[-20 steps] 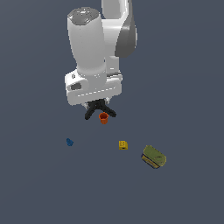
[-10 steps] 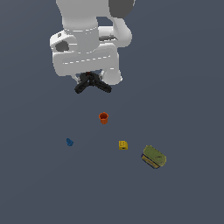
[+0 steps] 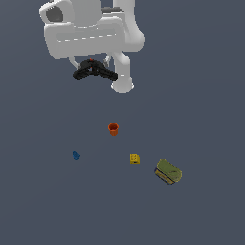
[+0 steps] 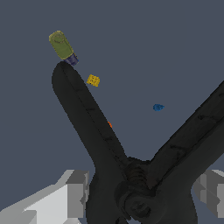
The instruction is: Pick up a designated object from a clutter of objects.
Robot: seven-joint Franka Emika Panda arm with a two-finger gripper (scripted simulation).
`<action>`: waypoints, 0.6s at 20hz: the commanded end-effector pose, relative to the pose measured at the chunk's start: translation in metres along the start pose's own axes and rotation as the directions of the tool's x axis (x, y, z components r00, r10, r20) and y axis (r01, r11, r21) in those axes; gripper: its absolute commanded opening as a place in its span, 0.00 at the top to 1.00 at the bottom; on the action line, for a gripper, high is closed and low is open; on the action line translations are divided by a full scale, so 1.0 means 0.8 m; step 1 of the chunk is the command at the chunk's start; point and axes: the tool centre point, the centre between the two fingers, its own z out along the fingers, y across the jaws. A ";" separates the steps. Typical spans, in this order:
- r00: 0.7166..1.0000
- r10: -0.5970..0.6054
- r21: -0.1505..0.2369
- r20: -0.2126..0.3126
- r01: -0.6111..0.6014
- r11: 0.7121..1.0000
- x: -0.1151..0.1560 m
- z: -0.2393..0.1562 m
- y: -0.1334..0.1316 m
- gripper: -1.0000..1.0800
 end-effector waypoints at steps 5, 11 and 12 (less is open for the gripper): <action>1.000 0.000 0.000 0.001 0.000 1.000 -0.005 -0.018 0.002 1.00; 1.000 0.000 0.000 0.002 0.000 1.000 -0.003 -0.020 0.003 1.00; 1.000 0.000 0.000 0.002 0.000 1.000 -0.002 -0.022 0.004 1.00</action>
